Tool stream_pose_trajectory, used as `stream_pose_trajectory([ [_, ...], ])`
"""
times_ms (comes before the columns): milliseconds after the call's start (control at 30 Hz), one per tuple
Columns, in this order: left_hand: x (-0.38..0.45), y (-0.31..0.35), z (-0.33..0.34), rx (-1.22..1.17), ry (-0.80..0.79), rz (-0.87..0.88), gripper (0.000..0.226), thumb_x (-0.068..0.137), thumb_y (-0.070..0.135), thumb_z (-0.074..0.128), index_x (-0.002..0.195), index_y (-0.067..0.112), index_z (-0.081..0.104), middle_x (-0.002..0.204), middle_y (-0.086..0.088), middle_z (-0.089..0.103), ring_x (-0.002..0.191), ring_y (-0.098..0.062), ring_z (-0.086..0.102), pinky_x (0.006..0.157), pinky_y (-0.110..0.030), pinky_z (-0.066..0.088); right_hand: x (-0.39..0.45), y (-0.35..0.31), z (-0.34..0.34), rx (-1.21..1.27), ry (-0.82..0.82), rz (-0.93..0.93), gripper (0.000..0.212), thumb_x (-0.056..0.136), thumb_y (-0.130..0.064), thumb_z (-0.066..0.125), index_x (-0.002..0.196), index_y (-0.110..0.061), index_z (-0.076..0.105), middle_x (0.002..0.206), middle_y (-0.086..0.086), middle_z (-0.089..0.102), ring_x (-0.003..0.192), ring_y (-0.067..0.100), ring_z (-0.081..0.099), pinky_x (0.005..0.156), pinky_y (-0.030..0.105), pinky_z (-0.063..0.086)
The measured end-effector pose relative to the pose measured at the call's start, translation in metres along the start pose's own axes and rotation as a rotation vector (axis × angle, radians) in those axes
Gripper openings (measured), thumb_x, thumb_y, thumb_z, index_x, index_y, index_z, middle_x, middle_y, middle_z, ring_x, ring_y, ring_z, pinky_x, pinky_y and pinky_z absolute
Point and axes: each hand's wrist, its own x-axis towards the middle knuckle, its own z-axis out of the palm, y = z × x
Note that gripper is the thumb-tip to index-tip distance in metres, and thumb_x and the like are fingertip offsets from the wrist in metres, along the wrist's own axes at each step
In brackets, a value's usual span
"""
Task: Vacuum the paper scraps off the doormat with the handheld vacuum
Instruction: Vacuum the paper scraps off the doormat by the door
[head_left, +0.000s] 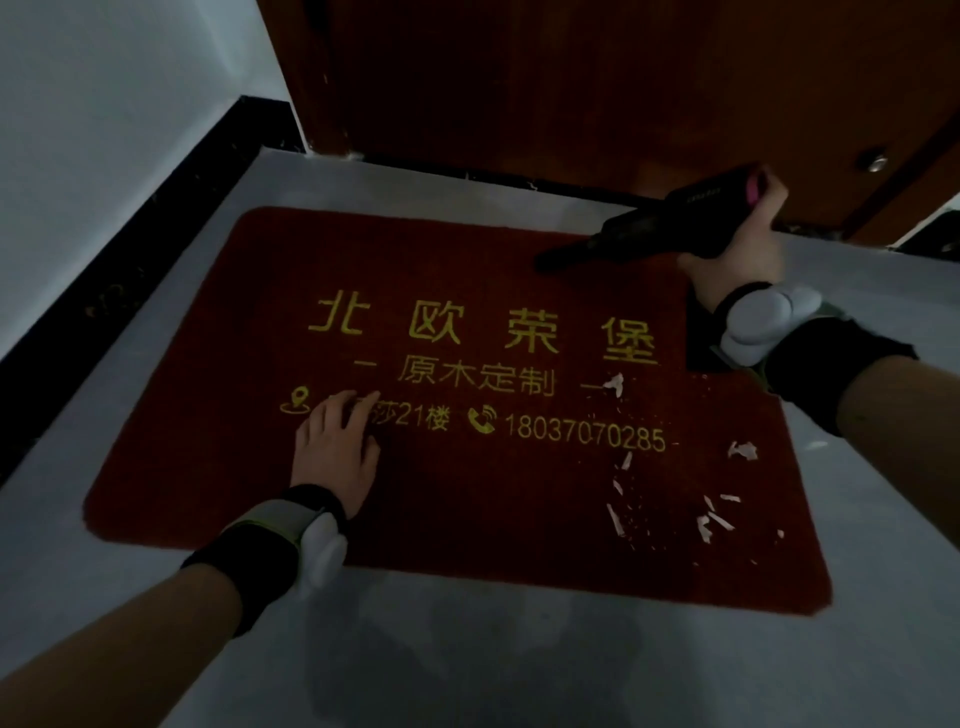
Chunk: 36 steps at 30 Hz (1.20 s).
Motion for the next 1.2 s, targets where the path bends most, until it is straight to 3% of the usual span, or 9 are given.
stream_pose_trajectory([
  [300, 0.015, -0.007, -0.007, 0.070, -0.038, -0.010, 0.050, 0.096, 0.028, 0.042, 0.144, 0.025, 0.031, 0.145, -0.004, 0.029, 0.132, -0.027, 0.028, 0.107, -0.042, 0.027, 0.018, -0.009, -0.006, -0.021, -0.028, -0.008, 0.083, 0.085, -0.016, 0.067, 0.147, -0.018, 0.011, 0.128, 0.015, 0.054, 0.105, 0.033, 0.059, 0.074, 0.035, 0.047],
  [433, 0.039, 0.007, -0.051, 0.101, -0.418, -0.033, 0.047, 0.098, 0.030, 0.040, 0.143, 0.024, 0.030, 0.143, -0.006, 0.027, 0.129, -0.028, 0.031, 0.103, -0.037, 0.035, 0.027, -0.045, -0.005, -0.115, -0.039, -0.008, 0.088, 0.082, -0.028, 0.070, 0.147, -0.021, 0.011, 0.117, 0.019, 0.059, 0.096, 0.037, 0.062, 0.071, 0.041, 0.049],
  [567, 0.059, 0.045, -0.108, 0.285, -0.767, 0.046, 0.044, 0.102, 0.028, 0.034, 0.145, 0.019, 0.030, 0.149, -0.010, 0.028, 0.133, -0.028, 0.035, 0.105, -0.032, 0.035, 0.010, -0.067, -0.005, -0.229, -0.170, -0.116, 0.105, 0.081, -0.019, 0.070, 0.150, -0.027, -0.008, 0.098, 0.016, 0.064, 0.076, 0.034, 0.063, 0.066, 0.044, 0.055],
  [700, 0.067, 0.073, -0.164, 0.079, -0.661, 0.032, 0.041, 0.099, 0.028, 0.039, 0.139, 0.018, 0.041, 0.144, -0.007, 0.041, 0.126, -0.025, 0.045, 0.100, -0.030, 0.041, -0.025, -0.099, -0.016, -0.310, -0.300, -0.160, 0.119, 0.078, -0.012, 0.073, 0.146, -0.033, -0.023, 0.080, 0.010, 0.063, 0.063, 0.027, 0.060, 0.060, 0.038, 0.053],
  [867, 0.047, 0.108, -0.198, -0.318, -0.506, -0.011, 0.038, 0.096, 0.027, 0.043, 0.133, 0.018, 0.048, 0.132, -0.008, 0.052, 0.111, -0.025, 0.055, 0.090, -0.030, 0.047, -0.080, -0.113, -0.021, -0.342, -0.337, -0.097, 0.120, 0.079, -0.018, 0.071, 0.139, -0.039, -0.031, 0.095, 0.012, 0.063, 0.070, 0.023, 0.058, 0.061, 0.031, 0.046],
  [967, 0.029, 0.120, -0.194, -0.480, -0.441, -0.060, 0.036, 0.096, 0.028, 0.043, 0.130, 0.019, 0.049, 0.128, -0.007, 0.055, 0.108, -0.024, 0.055, 0.092, -0.033, 0.047, -0.108, -0.106, -0.024, -0.376, -0.371, -0.085, 0.117, 0.081, -0.020, 0.068, 0.131, -0.046, -0.035, 0.099, 0.011, 0.061, 0.067, 0.021, 0.055, 0.059, 0.031, 0.047],
  [1067, 0.024, 0.125, -0.170, -0.572, -0.442, -0.132, 0.036, 0.096, 0.030, 0.043, 0.130, 0.017, 0.048, 0.120, -0.008, 0.059, 0.099, -0.024, 0.059, 0.082, -0.030, 0.048, -0.117, -0.103, -0.020, -0.354, -0.341, -0.079, 0.115, 0.083, -0.018, 0.066, 0.131, -0.049, -0.034, 0.104, 0.009, 0.058, 0.067, 0.020, 0.056, 0.059, 0.030, 0.047],
  [1133, 0.027, 0.124, -0.155, -0.551, -0.460, -0.183, 0.037, 0.097, 0.032, 0.041, 0.129, 0.016, 0.048, 0.120, -0.009, 0.058, 0.099, -0.027, 0.059, 0.078, -0.030, 0.048, -0.116, -0.103, -0.019, -0.339, -0.319, -0.115, 0.117, 0.082, -0.017, 0.067, 0.130, -0.050, -0.033, 0.107, 0.009, 0.058, 0.070, 0.022, 0.059, 0.061, 0.031, 0.050],
  [1200, 0.030, 0.127, -0.121, -0.499, -0.499, -0.224, 0.037, 0.097, 0.033, 0.040, 0.128, 0.015, 0.049, 0.123, -0.009, 0.057, 0.103, -0.028, 0.057, 0.085, -0.031, 0.049, -0.109, -0.089, -0.019, -0.342, -0.331, -0.149, 0.118, 0.081, -0.015, 0.068, 0.130, -0.051, -0.034, 0.109, 0.009, 0.058, 0.073, 0.023, 0.060, 0.063, 0.033, 0.052],
])
